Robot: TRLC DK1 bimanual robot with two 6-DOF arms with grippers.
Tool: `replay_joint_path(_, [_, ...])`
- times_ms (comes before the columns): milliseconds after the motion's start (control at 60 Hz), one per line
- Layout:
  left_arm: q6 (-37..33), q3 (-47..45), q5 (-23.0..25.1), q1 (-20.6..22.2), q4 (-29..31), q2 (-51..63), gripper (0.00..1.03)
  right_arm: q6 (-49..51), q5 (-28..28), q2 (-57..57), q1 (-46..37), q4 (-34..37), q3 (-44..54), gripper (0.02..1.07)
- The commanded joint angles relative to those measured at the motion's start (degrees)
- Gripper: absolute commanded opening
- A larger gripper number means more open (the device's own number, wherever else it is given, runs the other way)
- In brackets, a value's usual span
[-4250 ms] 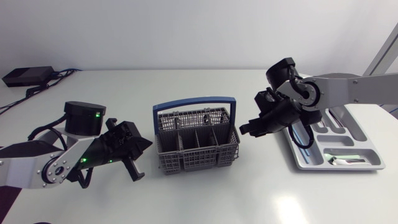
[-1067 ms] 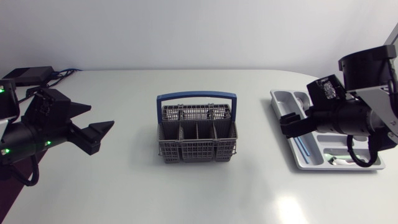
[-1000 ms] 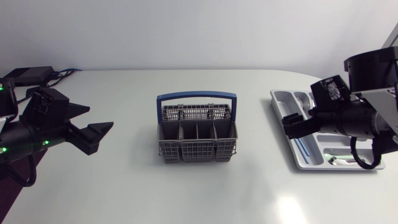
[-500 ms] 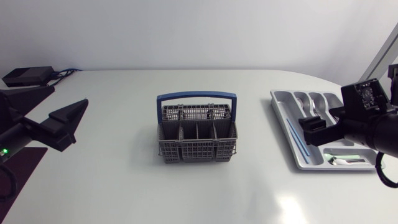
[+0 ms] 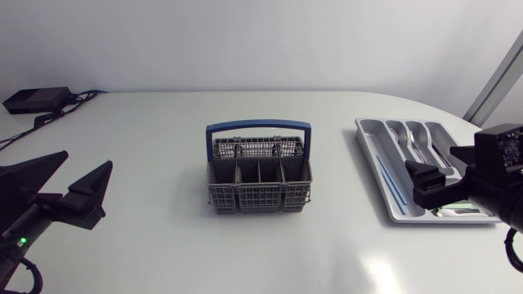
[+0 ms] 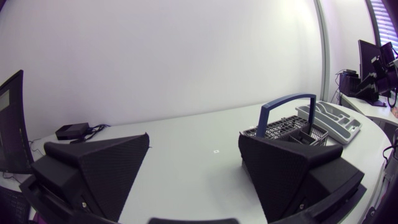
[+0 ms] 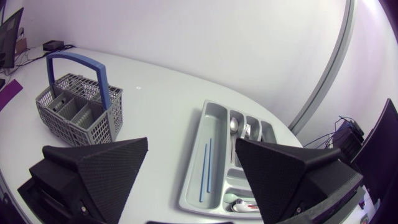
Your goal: Sort the cutlery from the basket into the organizer compartments.
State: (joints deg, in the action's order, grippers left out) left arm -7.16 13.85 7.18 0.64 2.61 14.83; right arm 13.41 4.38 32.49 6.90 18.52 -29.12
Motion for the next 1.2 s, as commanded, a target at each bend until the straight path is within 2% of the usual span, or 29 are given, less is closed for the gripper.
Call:
replay_joint_path(0, [2.55, -3.16, -1.14, -0.42, -0.95, -2.6, 0.99, 1.88, 0.36, -1.99, -0.57, -1.56, 3.37, 1.03])
replay_joint_path(383, [7.11, -13.74, -7.12, -0.64, -2.6, -14.71, 0.99, -2.62, -1.09, -13.01, -2.7, -7.92, 12.82, 1.04])
replay_joint_path(1017, [7.16, -13.85, -7.18, -0.64, -2.61, -14.83, 0.99, -13.26, -4.34, -32.21, -6.84, -18.37, 28.89, 1.03])
replay_joint_path(1183, [7.16, -13.85, -7.18, -0.64, -2.61, -14.83, 0.99, -13.41, -4.38, -32.49, -6.9, -18.52, 29.12, 1.03])
